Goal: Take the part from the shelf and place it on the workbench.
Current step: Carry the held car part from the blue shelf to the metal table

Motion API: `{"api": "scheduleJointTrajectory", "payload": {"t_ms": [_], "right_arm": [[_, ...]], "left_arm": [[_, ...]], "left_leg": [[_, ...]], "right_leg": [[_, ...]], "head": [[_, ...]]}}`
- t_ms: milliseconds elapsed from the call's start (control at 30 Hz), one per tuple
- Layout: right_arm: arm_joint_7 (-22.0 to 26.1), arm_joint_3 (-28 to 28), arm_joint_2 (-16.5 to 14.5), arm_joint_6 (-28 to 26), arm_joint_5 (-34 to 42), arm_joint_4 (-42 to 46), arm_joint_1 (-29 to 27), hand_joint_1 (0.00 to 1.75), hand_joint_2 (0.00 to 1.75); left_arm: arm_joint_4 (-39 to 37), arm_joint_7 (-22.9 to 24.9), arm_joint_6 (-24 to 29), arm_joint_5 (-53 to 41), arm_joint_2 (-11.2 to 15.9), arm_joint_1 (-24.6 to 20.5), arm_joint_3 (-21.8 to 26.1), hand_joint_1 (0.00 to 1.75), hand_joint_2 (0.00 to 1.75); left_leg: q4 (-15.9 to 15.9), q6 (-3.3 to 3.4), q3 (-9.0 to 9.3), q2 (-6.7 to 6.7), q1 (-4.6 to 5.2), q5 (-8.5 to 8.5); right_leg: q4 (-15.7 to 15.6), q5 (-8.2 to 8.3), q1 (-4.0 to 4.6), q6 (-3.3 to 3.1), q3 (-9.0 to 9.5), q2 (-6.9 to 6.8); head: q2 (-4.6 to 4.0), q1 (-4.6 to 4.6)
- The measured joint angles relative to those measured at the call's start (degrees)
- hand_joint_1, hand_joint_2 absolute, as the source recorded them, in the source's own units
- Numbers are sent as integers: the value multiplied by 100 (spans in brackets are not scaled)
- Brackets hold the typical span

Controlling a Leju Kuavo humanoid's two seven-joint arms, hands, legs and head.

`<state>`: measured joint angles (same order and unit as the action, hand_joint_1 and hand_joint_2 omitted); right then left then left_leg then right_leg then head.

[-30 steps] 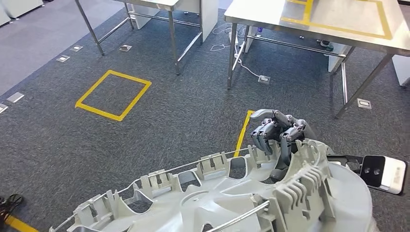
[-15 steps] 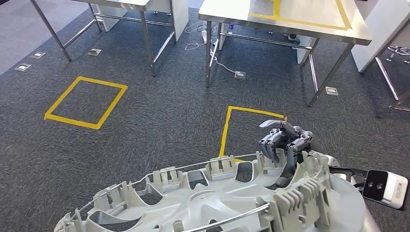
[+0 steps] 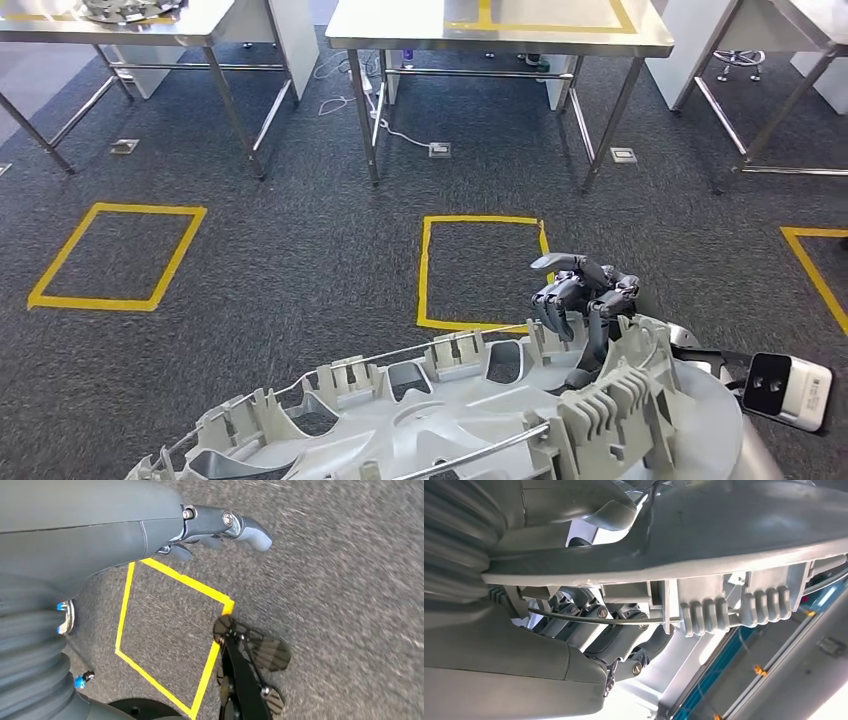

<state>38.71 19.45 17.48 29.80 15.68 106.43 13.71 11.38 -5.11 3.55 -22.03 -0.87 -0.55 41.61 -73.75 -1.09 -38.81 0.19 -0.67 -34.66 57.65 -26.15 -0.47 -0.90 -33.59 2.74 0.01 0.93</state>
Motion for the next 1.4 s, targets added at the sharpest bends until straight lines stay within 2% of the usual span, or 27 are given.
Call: {"api": "scheduleJointTrajectory", "payload": {"t_ms": [33,67,133,167,233,300,367,400,433,467,500,600,667,700,800,867,933,967,1000,1067,1100,1133,1167,1233,1300,1333,1400], "right_arm": [[-8,2,-1,2,9,-1,12,175,175],[-16,3,-3,3,20,-1,30,175,175],[-37,7,-6,3,39,-1,68,175,175],[-49,9,-7,3,45,-1,82,175,175],[-61,14,-8,-10,41,-1,93,175,175],[-62,23,-13,-46,11,-1,101,175,175],[-55,44,-30,-98,-60,-1,109,175,175],[-48,59,-44,-128,-107,-1,106,175,175],[-41,72,-60,-153,-156,-1,95,175,175],[-34,84,-76,-175,-199,-1,81,175,175],[-25,92,-90,-192,-234,-1,69,175,175],[30,99,-128,-225,-313,-1,49,175,175],[66,108,-165,-238,-358,-1,45,175,175],[76,116,-180,-242,-378,-1,42,175,175],[91,144,-221,-257,-424,3,39,175,175],[96,162,-264,-271,-437,4,42,175,175],[100,184,-304,-279,-445,3,43,175,175],[99,195,-317,-281,-450,3,43,175,175],[97,204,-326,-281,-454,2,44,175,175],[91,219,-332,-284,-450,2,52,175,175],[90,225,-333,-285,-442,1,61,175,175],[88,229,-333,-286,-435,1,72,175,175],[85,233,-334,-286,-430,0,85,175,175],[77,240,-336,-287,-422,0,107,175,175],[72,244,-337,-288,-418,1,131,175,175],[72,247,-338,-289,-416,1,146,175,175],[77,256,-342,-297,-415,-3,157,175,175]], "left_arm": [[-1,-28,-19,-3,-3,-3,1,0,175],[-2,-51,-33,-8,-5,-7,1,0,175],[-5,-88,-51,-19,-14,-18,1,0,175],[-7,-99,-58,-24,-18,-24,1,0,175],[-7,-109,-61,-39,-33,-42,2,0,175],[-4,-120,-62,-53,-48,-51,4,0,175],[-3,-139,-68,-58,-52,-44,7,0,175],[-3,-147,-75,-60,-52,-37,9,0,175],[-3,-156,-87,-62,-53,-31,11,0,175],[-3,-165,-100,-65,-53,-30,14,0,175],[-3,-174,-112,-69,-54,-31,16,0,175],[-3,-202,-132,-93,-65,-43,18,0,175],[-3,-209,-135,-115,-75,-45,18,0,175],[-3,-210,-137,-126,-79,-46,18,0,175],[-2,-211,-154,-146,-82,-53,18,0,175],[-4,-211,-166,-158,-85,-51,18,0,175],[-6,-210,-171,-168,-85,-41,18,0,175],[-7,-210,-171,-173,-84,-33,18,0,175],[-7,-210,-171,-179,-82,-28,18,0,175],[-8,-210,-173,-189,-75,-23,18,0,175],[-10,-209,-173,-192,-72,-23,18,0,175],[-12,-206,-173,-196,-69,-26,18,0,175],[-14,-204,-173,-199,-67,-29,18,0,175],[-15,-201,-173,-206,-64,-38,18,0,175],[-15,-200,-173,-208,-63,-39,18,0,175],[-15,-200,-173,-208,-62,-41,19,0,175],[-15,-200,-171,-208,-60,-44,21,0,175]], "left_leg": [[338,-1,147,-35,-12,214],[752,0,332,-140,-32,400],[1331,27,588,-297,-45,605],[1420,56,623,-329,-37,608],[1434,138,631,-217,-19,625],[1458,217,645,-114,-31,648],[1468,264,644,-24,-32,647],[1467,276,642,19,-25,641],[1467,282,642,61,-18,635],[1466,283,643,97,-14,630],[1466,281,649,124,-11,625],[1465,244,685,167,2,592],[1474,185,699,181,12,561],[1491,150,710,190,14,549],[1408,57,718,160,15,470],[838,17,441,68,6,213],[67,-11,-12,28,3,-46],[-131,-20,-165,24,2,-37],[-96,-24,-210,22,-1,102],[576,-14,-2,14,-7,626],[963,-2,153,-2,-3,816],[1245,23,274,-18,0,919],[1391,54,339,-33,8,930],[1437,140,378,-37,13,864],[1469,217,439,-31,-2,834],[1482,250,479,-30,-14,817],[1496,291,534,-26,-16,760]], "right_leg": [[11,-4,-6,13,4,69],[28,-11,-12,36,2,134],[67,-25,-11,106,-26,261],[72,-23,-12,148,-43,313],[58,-5,-26,226,-67,392],[215,-101,-20,281,-150,230],[827,-428,-7,320,-444,-84],[1234,-609,-11,337,-646,-178],[1562,-722,-16,346,-812,-221],[1704,-727,-18,346,-886,-237],[1618,-623,-18,337,-844,-244],[474,-113,18,248,-245,-315],[65,-53,63,171,-43,-359],[48,-83,81,140,-42,-351],[-29,-83,38,44,41,-301],[-63,-103,10,-12,127,-287],[-58,-162,11,-41,189,-261],[-54,-197,11,-41,227,-240],[-48,-239,9,-32,276,-215],[-35,-343,3,-2,396,-178],[-23,-403,11,25,440,-164],[-14,-450,19,55,466,-150],[-17,-482,27,88,477,-138],[-6,-489,28,152,507,-120],[174,-489,19,202,451,-155],[408,-531,14,227,317,-181],[1136,-763,4,279,-158,-222]], "head": [[-1,2],[0,4],[0,8],[1,9],[0,7],[0,-22],[0,-68],[0,-82],[-1,-84],[0,-85],[0,-86],[0,-84],[1,-87],[1,-89],[1,-79],[1,-46],[1,-17],[1,-11],[1,-5],[1,5],[1,10],[1,16],[0,18],[0,16],[-1,0],[-1,-14],[0,-39]]}}
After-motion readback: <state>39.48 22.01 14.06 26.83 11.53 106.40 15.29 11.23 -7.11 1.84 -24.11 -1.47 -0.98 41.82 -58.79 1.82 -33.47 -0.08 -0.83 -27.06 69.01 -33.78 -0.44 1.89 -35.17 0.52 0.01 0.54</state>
